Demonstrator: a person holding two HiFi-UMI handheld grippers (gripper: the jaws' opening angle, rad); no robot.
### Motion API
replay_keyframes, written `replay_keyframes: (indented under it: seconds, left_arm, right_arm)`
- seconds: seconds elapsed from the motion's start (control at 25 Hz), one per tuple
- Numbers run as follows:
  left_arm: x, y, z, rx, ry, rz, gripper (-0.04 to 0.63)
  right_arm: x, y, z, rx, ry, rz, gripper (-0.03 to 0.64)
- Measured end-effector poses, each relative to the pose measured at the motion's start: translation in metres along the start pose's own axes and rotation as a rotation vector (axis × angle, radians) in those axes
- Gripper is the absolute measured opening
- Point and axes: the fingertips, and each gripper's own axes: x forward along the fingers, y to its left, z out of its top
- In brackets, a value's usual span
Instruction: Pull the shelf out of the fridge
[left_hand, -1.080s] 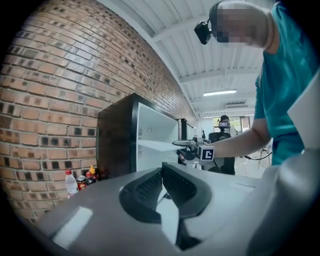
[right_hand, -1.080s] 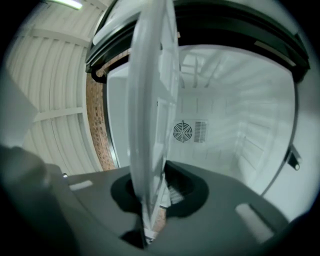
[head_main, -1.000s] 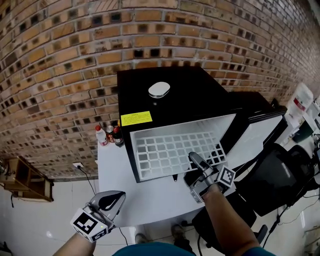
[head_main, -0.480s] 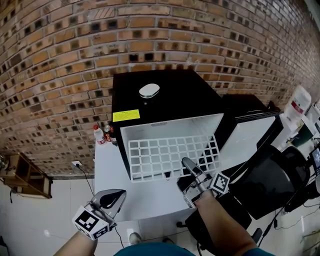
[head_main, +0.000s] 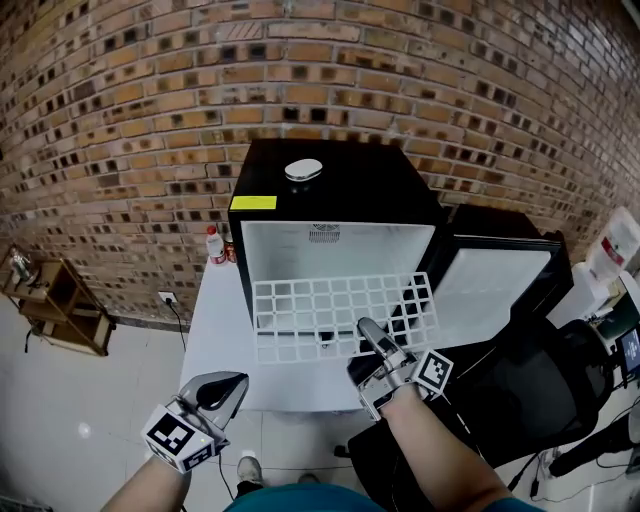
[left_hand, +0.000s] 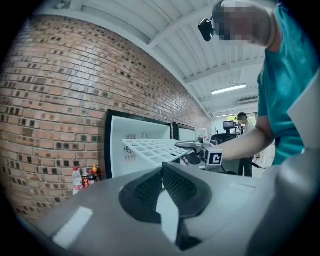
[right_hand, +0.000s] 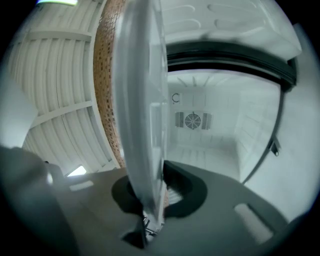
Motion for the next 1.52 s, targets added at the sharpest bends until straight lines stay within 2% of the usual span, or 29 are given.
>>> replay_keyframes:
  seconds: [0.28,0.44,0.6,0.88,1.04,1.24,1.36,1.52]
  left_arm:
    - [-0.043,-0.02,0.011,0.013,0.007,0.049,-0.018]
    - [-0.067,-0.021,0.02,0.023,-0.017,0.045,-0.018]
    - [-0.095,-0.025,0.025,0.042,-0.031,-0.002,-0.018]
    - [-0.135,-0.048,0.025,0.065,-0.044,-0.136,-0.018]
    - [-0.153,-0.067,0.028,0.062,-0.05,-0.155,-0.018]
    - [-0.16,-0.109,0.037,0.071,-0.061,-0.134,-0.018]
    - [-0.163,-0.138,0.037,0.078,-0.063,-0.074,-0.018]
    - [-0.172,-0.182,0.039,0.029,-0.09,0.017,-0.018]
  right_arm:
    - [-0.02,0.017,-0.032,0.013,0.039,0.002,0.026]
    - [-0.029,0.031,-0.056,0.003,0.044,0.005,0.026]
    - [-0.037,0.048,-0.085,-0.018,0.017,0.008,0.026]
    - [-0.073,0.082,-0.131,-0.058,-0.072,0.008,0.026]
    - [-0.1,0.1,-0.147,-0.069,-0.084,0.003,0.026]
    - [-0.14,0.126,-0.146,-0.074,-0.064,0.024,0.026]
    - [-0.164,0.136,-0.142,-0.059,-0.023,0.042,0.026]
    - [-0.202,0.149,-0.14,-0.044,0.041,0.043,0.026]
